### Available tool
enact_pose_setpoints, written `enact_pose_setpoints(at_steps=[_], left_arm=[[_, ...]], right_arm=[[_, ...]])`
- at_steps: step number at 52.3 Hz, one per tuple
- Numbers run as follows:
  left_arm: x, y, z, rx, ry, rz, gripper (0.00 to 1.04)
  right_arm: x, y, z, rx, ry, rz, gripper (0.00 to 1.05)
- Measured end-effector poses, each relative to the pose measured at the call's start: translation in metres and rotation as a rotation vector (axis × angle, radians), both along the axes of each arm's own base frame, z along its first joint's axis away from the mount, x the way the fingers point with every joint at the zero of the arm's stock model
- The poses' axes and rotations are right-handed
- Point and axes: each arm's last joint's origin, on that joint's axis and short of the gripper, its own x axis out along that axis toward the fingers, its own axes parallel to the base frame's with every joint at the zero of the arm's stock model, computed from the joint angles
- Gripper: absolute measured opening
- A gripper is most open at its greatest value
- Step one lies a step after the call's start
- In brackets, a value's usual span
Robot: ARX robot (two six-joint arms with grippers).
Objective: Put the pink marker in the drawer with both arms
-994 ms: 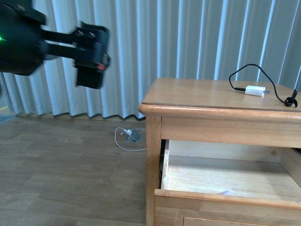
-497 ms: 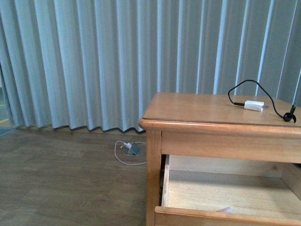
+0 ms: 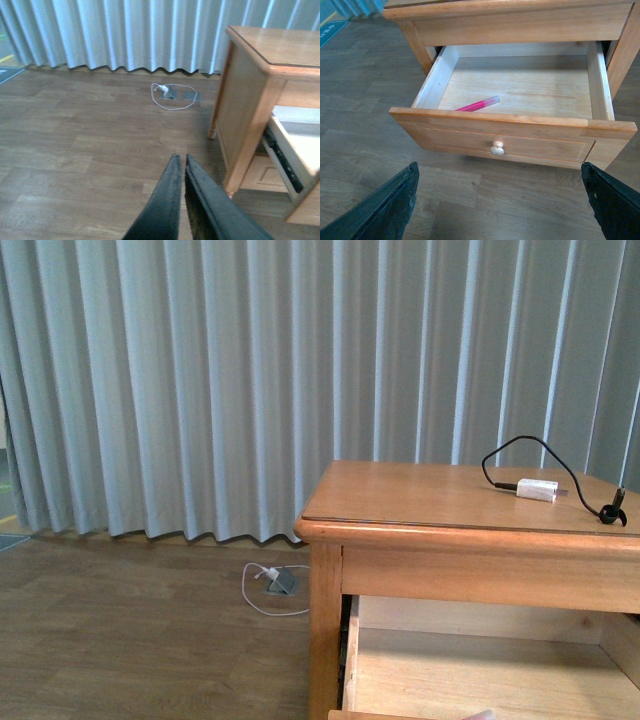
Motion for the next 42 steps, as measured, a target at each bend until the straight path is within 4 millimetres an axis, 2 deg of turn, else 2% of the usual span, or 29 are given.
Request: enact_pose_setpoints(at_steps=[2, 26, 42], left_arm=[[-0.002, 0.002, -0.002, -0.003, -0.003, 0.014, 0.04], [-0.018, 0.002, -0.025, 0.0, -0.003, 0.01, 0.04], [-0.025, 0.002, -0.03, 0.0, -0.031, 0.01, 0.04]], right_arm=[[0.0, 0.0, 0.0, 0.0, 0.0, 0.0, 0.96], [0.0, 0.0, 0.0, 0.0, 0.0, 0.0, 0.96], [0.0, 0.0, 0.0, 0.0, 0.0, 0.0, 0.96]])
